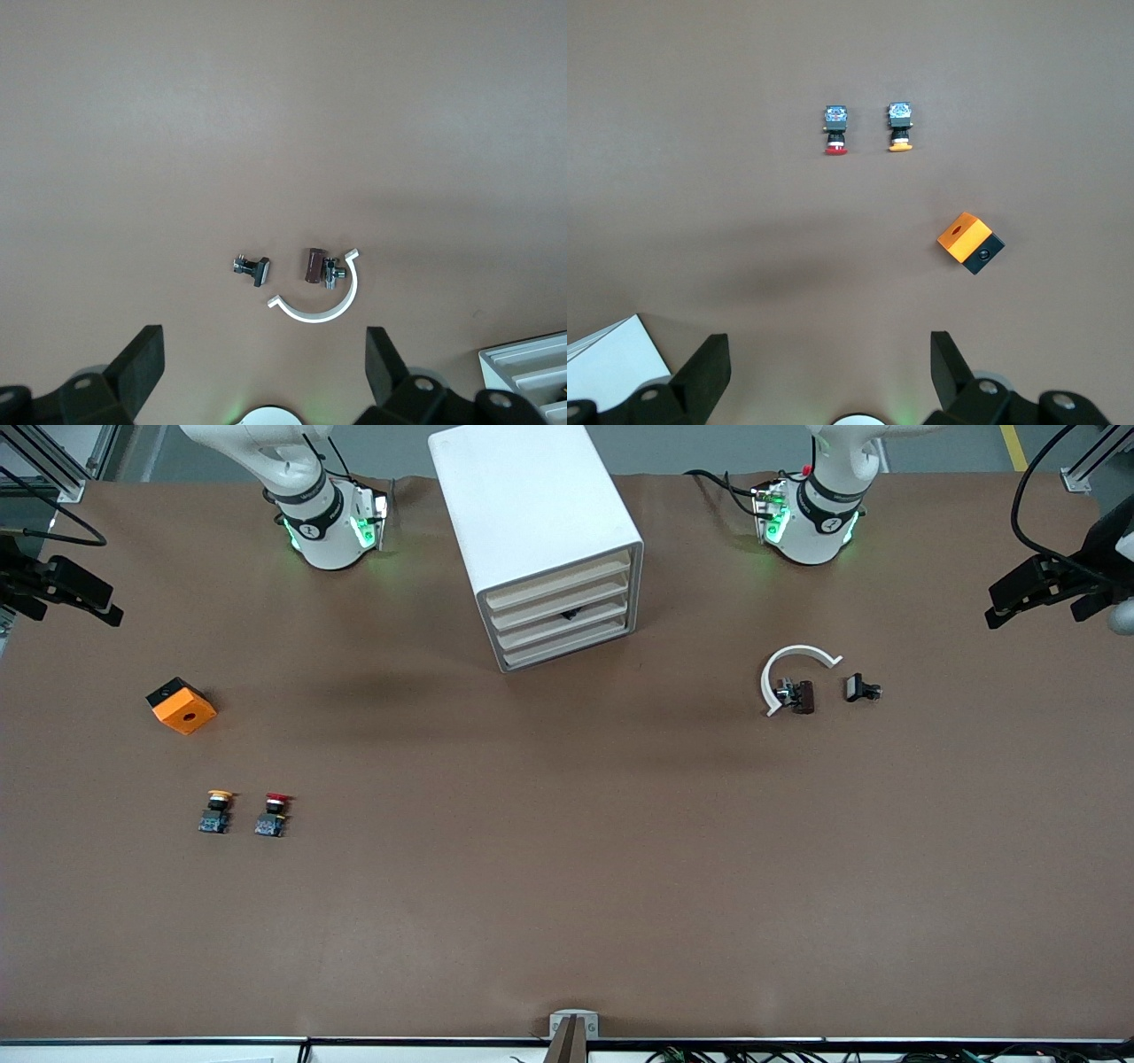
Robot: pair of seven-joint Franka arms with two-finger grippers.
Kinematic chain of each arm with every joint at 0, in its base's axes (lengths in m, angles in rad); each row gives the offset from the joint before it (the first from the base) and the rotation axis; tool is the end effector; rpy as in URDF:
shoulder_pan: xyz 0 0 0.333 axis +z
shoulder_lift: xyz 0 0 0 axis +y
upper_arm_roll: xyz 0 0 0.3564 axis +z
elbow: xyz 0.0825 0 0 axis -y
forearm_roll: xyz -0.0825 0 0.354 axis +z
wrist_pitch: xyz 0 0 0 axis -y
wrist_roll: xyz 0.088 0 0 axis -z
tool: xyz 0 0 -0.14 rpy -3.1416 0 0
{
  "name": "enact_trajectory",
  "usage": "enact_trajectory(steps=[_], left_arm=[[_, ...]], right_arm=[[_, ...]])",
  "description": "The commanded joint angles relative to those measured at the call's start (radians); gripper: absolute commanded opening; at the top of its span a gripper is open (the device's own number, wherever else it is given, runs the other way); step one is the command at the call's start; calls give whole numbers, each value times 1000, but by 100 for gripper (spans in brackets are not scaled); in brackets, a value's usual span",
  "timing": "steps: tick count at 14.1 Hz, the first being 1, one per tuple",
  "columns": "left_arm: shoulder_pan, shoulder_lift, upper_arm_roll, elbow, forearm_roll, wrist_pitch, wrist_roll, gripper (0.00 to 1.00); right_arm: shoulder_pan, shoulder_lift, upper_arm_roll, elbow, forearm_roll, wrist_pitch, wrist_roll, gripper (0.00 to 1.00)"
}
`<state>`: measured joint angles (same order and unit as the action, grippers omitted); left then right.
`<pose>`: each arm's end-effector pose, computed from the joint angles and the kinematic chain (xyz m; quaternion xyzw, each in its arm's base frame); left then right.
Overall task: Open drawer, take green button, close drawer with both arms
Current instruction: 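Reach the left gripper toward the white cabinet's drawer front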
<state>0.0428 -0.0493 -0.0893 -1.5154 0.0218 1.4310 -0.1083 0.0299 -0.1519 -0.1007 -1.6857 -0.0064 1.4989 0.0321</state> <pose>0.4909 -0.0210 0.6690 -0.9992 -0.0323 0.0166 0.0143 0.4601 -0.0379 0.6499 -0.9985 0.0509 0.0177 0.0047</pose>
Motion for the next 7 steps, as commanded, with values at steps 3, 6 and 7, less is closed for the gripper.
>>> enact_trajectory(steps=[3, 6, 7], left_arm=[[-8, 6, -4, 18, -2, -29, 2, 100], [-15, 52, -4, 18, 7, -29, 2, 100], [-29, 71, -4, 18, 9, -29, -1, 100]], right_arm=[[-15, -15, 12, -5, -10, 1, -11, 100], [-15, -15, 12, -5, -10, 1, -11, 100], [-15, -15, 12, -3, -10, 1, -11, 100]])
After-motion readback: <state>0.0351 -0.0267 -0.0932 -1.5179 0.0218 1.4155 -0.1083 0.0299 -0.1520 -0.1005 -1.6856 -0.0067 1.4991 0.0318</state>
